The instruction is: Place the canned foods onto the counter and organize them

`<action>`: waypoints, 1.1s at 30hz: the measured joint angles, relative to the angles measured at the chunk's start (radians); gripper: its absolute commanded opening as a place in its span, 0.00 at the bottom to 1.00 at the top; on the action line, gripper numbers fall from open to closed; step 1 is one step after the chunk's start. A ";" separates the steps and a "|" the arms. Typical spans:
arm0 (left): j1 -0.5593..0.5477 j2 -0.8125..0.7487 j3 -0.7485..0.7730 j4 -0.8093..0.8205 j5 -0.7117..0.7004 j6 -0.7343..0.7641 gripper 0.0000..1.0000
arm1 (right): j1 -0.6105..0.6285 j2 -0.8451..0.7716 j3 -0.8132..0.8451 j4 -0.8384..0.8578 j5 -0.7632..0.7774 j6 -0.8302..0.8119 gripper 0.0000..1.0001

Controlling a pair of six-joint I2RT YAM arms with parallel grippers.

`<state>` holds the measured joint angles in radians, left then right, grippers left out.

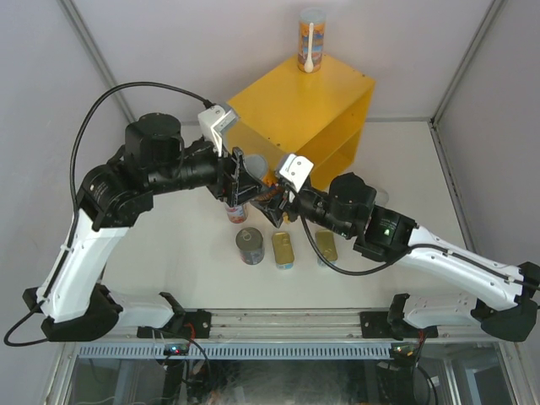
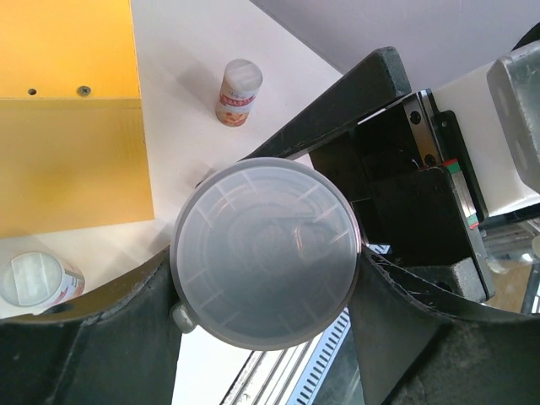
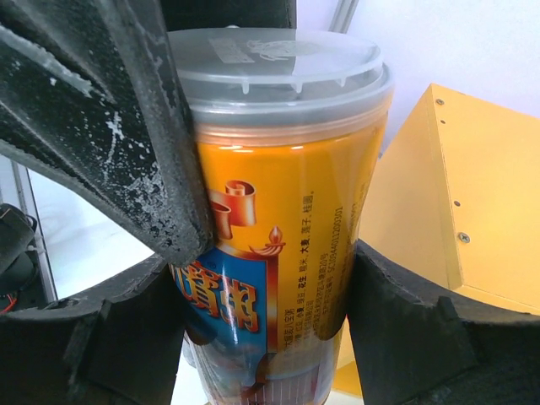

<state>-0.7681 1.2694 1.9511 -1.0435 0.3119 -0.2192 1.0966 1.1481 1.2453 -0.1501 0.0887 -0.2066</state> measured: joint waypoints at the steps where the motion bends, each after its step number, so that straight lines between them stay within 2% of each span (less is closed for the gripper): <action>1: 0.000 -0.002 -0.002 0.005 -0.003 -0.004 0.46 | -0.003 0.000 0.003 0.001 -0.005 0.003 0.00; 3: -0.002 -0.009 -0.008 0.021 -0.010 -0.010 0.56 | -0.005 0.000 0.005 0.003 -0.013 0.008 0.00; 6: -0.002 -0.020 -0.025 0.041 -0.015 -0.020 0.65 | -0.010 -0.002 0.006 0.006 -0.023 0.013 0.00; 17: -0.003 -0.047 -0.060 0.097 -0.023 -0.043 0.80 | -0.017 -0.005 0.009 0.016 -0.042 0.030 0.00; 20: -0.002 -0.064 -0.061 0.171 -0.022 -0.053 0.98 | -0.019 -0.010 0.009 -0.013 -0.048 0.032 0.00; 27: -0.002 -0.127 -0.061 0.294 -0.018 -0.068 0.99 | -0.023 -0.010 0.009 -0.099 -0.057 0.032 0.00; 33: -0.002 -0.157 -0.097 0.353 -0.055 -0.070 0.99 | -0.032 -0.011 0.009 -0.104 -0.061 0.034 0.00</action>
<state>-0.7696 1.1126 1.8538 -0.6907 0.2569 -0.2893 1.0649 1.1370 1.2545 -0.2543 0.0280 -0.1722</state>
